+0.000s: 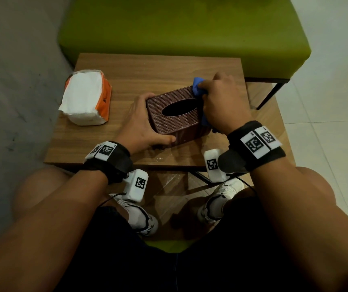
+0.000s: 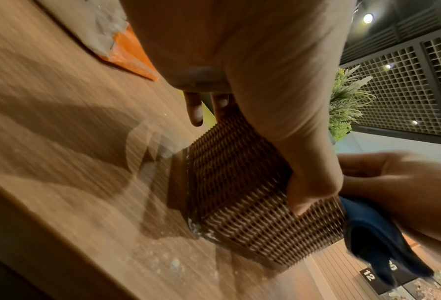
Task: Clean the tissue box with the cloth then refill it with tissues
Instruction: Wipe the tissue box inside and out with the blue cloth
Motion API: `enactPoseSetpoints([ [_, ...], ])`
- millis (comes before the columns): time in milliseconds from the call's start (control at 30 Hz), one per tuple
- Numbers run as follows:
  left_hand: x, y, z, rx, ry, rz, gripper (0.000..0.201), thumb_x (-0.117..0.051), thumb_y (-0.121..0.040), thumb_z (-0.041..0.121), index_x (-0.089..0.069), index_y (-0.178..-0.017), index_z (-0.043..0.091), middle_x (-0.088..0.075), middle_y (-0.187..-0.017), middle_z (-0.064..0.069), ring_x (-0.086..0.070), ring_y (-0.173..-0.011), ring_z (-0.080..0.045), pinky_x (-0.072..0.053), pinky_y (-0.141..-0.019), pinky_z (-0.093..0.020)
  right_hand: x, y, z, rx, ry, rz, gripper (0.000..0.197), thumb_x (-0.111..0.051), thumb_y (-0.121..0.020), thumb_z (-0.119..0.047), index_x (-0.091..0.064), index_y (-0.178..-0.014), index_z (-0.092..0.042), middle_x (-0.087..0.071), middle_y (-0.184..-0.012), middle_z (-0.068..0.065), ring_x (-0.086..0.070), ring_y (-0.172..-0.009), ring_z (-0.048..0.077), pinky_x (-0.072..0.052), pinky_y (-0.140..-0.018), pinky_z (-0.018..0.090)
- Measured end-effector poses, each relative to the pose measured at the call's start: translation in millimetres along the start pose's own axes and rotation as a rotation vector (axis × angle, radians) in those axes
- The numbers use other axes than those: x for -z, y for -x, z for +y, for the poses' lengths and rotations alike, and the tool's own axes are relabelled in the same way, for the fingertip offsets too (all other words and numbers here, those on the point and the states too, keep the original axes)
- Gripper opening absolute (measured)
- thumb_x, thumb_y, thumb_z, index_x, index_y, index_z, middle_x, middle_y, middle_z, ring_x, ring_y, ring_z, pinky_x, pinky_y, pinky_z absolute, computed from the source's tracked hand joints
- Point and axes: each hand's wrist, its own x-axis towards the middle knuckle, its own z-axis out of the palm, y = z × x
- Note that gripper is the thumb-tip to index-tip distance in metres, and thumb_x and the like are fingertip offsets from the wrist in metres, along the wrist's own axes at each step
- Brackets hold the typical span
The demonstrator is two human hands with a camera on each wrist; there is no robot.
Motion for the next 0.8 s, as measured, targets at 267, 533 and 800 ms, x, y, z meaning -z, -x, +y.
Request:
enactPoseSetpoints([
  [267, -1, -1, 3, 0.001, -0.024, 0.007, 0.122, -0.102, -0.055, 0.044, -0.032, -0.153, 0.025, -0.045, -0.148, 0.002, -0.044, -0.138, -0.015, -0.042, -0.117, -0.041, 12, 1, -4, 0.013, 0.093, -0.055, 0.027, -0.054, -0.095, 0.000, -0.069, -0.117, -0.006, -0.060, -0.120, 0.021, -0.057, -0.111, 0.042, -0.033, -0.076, 0.037],
  [533, 3, 0, 3, -0.002, -0.027, -0.023, 0.127, -0.093, -0.047, 0.059, -0.033, -0.154, 0.025, -0.045, -0.150, 0.003, -0.044, -0.139, -0.015, -0.041, -0.119, -0.045, 11, 54, -15, 0.059, 0.087, -0.040, 0.022, -0.054, -0.097, -0.004, -0.067, -0.114, -0.011, -0.052, -0.108, 0.011, -0.051, -0.100, 0.030, -0.027, -0.075, 0.034],
  [800, 4, 1, 4, 0.023, 0.007, -0.043, 0.128, -0.090, -0.047, 0.057, -0.030, -0.155, 0.025, -0.047, -0.148, -0.002, -0.052, -0.134, -0.022, -0.047, -0.114, -0.050, -12, 58, -53, 0.306, -0.036, -0.163, 0.023, -0.058, -0.092, -0.006, -0.069, -0.111, -0.012, -0.055, -0.109, 0.009, -0.050, -0.103, 0.029, -0.046, -0.076, 0.043],
])
